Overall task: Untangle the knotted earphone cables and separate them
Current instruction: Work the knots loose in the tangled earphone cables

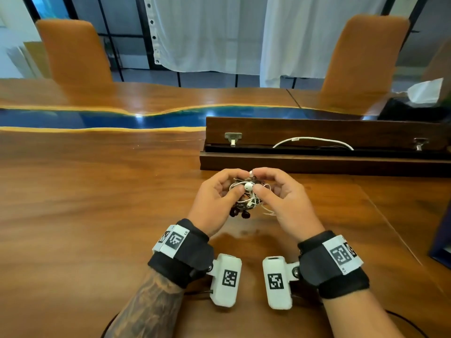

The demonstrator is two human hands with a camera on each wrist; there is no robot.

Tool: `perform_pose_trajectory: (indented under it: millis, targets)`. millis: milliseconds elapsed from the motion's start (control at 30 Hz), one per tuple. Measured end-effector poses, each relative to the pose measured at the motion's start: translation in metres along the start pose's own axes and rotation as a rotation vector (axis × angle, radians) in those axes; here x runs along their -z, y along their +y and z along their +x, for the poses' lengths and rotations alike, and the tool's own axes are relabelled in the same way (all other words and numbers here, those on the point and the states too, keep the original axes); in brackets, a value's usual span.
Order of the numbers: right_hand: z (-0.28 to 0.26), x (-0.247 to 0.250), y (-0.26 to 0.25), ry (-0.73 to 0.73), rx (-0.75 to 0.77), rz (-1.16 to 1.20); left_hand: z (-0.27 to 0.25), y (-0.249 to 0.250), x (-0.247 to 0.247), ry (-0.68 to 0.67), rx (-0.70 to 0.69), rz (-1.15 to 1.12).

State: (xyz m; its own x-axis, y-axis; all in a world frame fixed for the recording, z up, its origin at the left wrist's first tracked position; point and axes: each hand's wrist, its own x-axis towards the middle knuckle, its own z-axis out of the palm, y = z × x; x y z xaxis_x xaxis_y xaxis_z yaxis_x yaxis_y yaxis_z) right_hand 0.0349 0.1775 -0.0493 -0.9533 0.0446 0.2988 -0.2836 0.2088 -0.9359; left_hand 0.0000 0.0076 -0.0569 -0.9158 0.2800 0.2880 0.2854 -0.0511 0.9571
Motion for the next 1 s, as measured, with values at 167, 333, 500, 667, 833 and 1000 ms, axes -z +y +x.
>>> perform_pose_trajectory:
  millis: [167, 333, 500, 667, 833, 1000]
  targets:
    - [-0.001, -0.003, 0.004, -0.005, -0.086, 0.04, -0.003, 0.001, 0.001, 0.024, 0.035, -0.06]
    - [0.002, -0.003, 0.008, 0.044, -0.18, 0.136, 0.0, 0.003, -0.003, 0.024, 0.056, -0.059]
    - [0.001, -0.004, 0.01, 0.007, -0.153, 0.128, 0.0, 0.002, -0.006, 0.03, 0.028, -0.041]
    - [0.001, 0.002, 0.006, -0.001, -0.12, 0.108, 0.001, 0.002, -0.003, 0.058, -0.038, 0.008]
    - [0.0, 0.002, 0.007, 0.008, -0.124, 0.141, 0.0, 0.002, -0.003, 0.088, -0.057, 0.023]
    - [-0.002, 0.0, 0.0, -0.01, -0.158, 0.133, 0.001, 0.002, 0.001, 0.126, -0.066, 0.002]
